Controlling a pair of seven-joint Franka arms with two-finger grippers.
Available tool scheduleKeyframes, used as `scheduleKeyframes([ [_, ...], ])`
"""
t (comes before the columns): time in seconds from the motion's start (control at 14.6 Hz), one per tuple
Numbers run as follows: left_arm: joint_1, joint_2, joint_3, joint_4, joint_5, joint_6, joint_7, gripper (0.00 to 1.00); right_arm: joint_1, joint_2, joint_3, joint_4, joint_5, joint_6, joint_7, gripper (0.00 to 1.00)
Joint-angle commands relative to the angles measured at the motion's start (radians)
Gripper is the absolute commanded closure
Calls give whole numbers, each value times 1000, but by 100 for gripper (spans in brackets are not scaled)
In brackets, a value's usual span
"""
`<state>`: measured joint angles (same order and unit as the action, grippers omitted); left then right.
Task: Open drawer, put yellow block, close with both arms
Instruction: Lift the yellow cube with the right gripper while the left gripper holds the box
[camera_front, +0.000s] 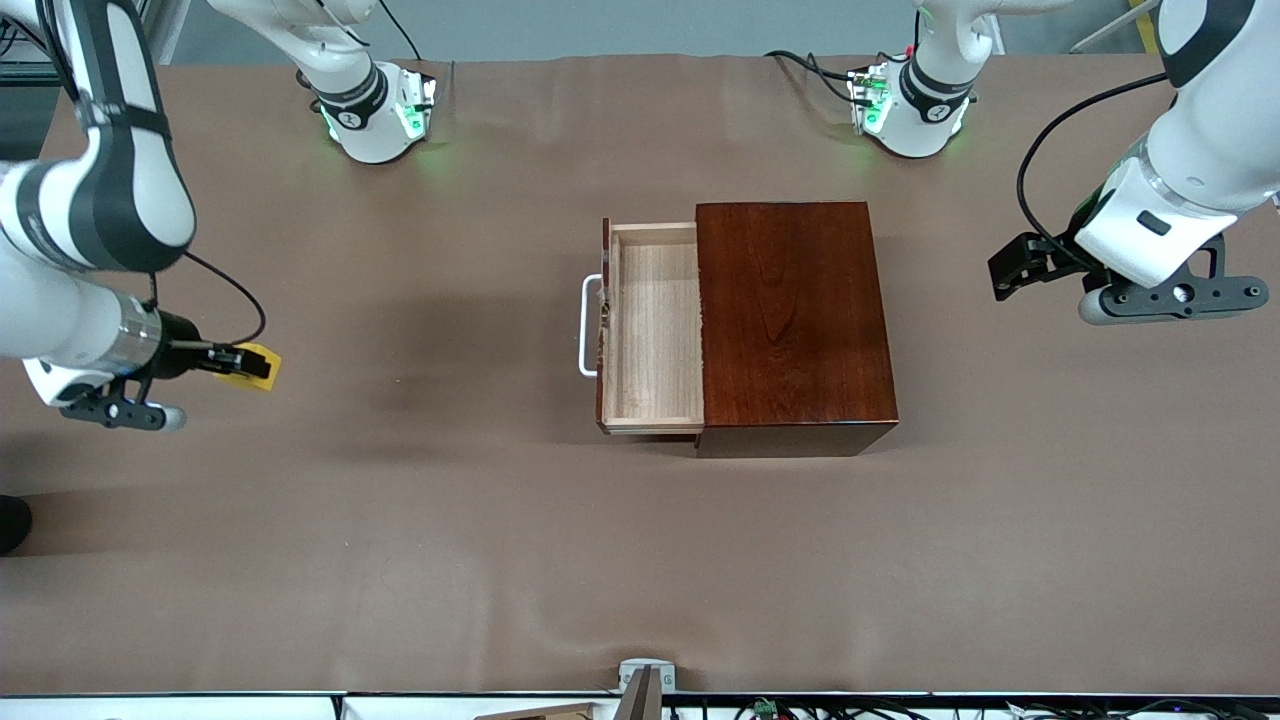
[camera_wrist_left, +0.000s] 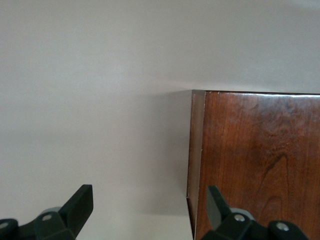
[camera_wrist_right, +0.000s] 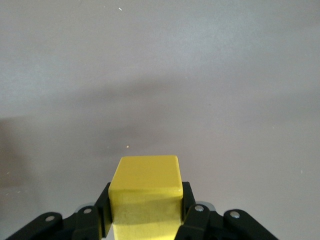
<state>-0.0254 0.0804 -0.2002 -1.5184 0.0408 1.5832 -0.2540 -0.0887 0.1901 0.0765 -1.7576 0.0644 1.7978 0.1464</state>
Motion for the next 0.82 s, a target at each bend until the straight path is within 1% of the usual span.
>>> scheduleKeyframes([
  [0.0,2,18,-13,18,-19,-17,-4,0,24,-78,-1,-8,38,-81,53,100],
  [0.21,-14,25,-25,18,-19,-11,-7,0,55,-145,-1,-8,40,-139,128,100],
  [0.34,-40,33,-25,18,-19,-9,-7,0,90,-170,-1,-8,40,-164,204,100],
  [0.48,-70,33,-25,18,-18,-9,-10,0,147,-184,0,-6,40,-179,306,100],
  [0.62,-100,47,-25,30,-15,-5,-97,0,214,-189,-1,7,40,-201,376,100],
  [0.75,-145,82,-25,70,-13,-5,-223,0,263,-189,0,16,40,-201,462,100],
])
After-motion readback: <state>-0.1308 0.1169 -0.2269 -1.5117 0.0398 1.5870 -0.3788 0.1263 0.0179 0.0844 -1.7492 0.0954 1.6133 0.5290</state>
